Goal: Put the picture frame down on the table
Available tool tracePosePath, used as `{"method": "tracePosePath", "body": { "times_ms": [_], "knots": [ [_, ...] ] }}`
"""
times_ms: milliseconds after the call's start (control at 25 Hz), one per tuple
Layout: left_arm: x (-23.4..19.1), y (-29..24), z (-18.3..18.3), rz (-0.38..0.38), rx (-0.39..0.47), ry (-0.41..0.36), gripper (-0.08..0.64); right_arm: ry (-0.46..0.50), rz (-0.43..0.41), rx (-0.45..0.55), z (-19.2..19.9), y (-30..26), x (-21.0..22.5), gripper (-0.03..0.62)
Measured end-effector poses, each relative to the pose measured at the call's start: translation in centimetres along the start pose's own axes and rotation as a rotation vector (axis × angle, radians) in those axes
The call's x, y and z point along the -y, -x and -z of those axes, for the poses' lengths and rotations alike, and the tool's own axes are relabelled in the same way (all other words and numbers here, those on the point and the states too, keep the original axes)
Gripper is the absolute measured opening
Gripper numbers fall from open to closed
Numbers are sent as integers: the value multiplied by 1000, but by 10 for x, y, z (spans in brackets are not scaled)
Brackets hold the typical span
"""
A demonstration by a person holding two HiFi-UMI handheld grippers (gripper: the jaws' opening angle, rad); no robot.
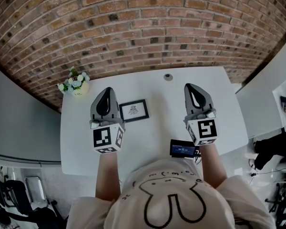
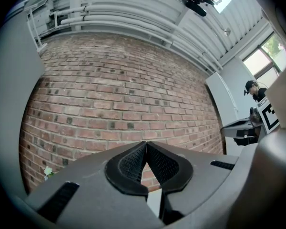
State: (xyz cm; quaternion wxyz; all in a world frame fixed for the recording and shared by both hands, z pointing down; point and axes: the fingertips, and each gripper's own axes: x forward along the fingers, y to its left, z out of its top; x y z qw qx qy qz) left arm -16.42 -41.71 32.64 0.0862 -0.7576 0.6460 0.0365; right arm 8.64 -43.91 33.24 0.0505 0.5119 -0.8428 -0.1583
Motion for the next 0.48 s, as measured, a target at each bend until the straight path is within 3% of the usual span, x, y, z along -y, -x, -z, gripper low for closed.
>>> {"method": "tracePosePath", "body": {
  "times_ms": [480],
  "knots": [
    [6, -1, 1, 25, -15, -7, 12, 13, -10, 18, -4, 0, -1, 17]
  ]
}}
